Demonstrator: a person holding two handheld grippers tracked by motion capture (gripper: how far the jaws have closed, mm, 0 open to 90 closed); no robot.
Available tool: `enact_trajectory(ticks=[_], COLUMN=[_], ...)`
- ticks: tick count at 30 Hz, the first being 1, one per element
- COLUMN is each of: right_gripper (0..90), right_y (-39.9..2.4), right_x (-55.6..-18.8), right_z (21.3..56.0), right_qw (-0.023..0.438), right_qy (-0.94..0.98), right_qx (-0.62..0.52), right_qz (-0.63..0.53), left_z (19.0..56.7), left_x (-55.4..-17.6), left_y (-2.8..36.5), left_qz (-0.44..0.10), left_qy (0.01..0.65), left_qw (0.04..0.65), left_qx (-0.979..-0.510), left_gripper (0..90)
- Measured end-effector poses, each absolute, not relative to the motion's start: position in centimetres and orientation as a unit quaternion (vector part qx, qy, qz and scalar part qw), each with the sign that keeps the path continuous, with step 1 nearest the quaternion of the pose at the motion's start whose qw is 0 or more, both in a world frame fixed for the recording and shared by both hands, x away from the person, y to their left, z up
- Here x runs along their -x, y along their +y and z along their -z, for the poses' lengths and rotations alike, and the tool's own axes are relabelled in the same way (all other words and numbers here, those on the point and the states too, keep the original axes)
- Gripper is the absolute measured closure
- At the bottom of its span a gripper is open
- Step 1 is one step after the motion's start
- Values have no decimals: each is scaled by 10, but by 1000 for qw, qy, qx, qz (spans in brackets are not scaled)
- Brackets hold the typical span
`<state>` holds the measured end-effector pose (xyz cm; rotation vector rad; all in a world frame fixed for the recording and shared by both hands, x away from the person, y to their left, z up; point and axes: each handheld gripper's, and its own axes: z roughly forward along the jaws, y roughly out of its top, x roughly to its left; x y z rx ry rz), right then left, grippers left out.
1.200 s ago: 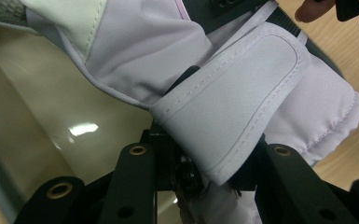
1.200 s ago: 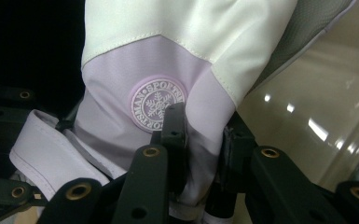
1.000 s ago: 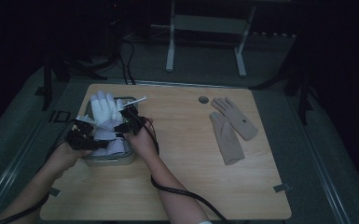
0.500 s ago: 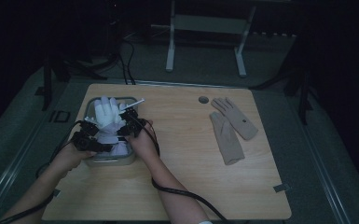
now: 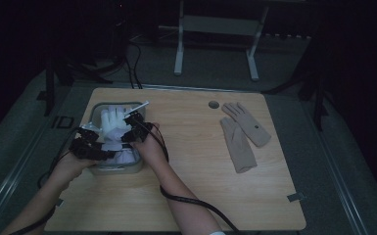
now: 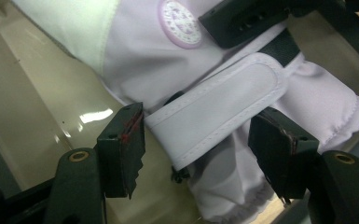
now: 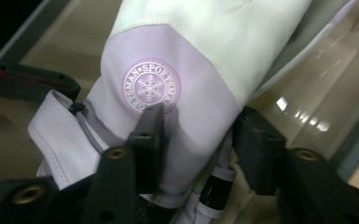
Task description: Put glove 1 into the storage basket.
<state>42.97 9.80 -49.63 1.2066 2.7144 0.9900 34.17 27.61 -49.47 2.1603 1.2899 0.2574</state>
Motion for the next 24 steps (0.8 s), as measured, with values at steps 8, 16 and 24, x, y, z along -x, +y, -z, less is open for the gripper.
enact_trajectory(ticks=[8,16,24], right_gripper=[212,191,190], right_y=[76,57,42], right_x=[-426,-422,-420], right_z=[473,461,464], right_qw=[-6,-7,2], right_qy=[855,858,859], right_qx=[-367,-350,-347], right_qz=[-367,-376,-378], left_z=[483,474,467], left_x=[-334,-334,-329], left_y=[268,268,250], left_qz=[-119,-135,-130], left_qy=[486,495,468], left_qw=[333,339,369], left_qx=[-799,-789,-792], left_gripper=[370,370,371])
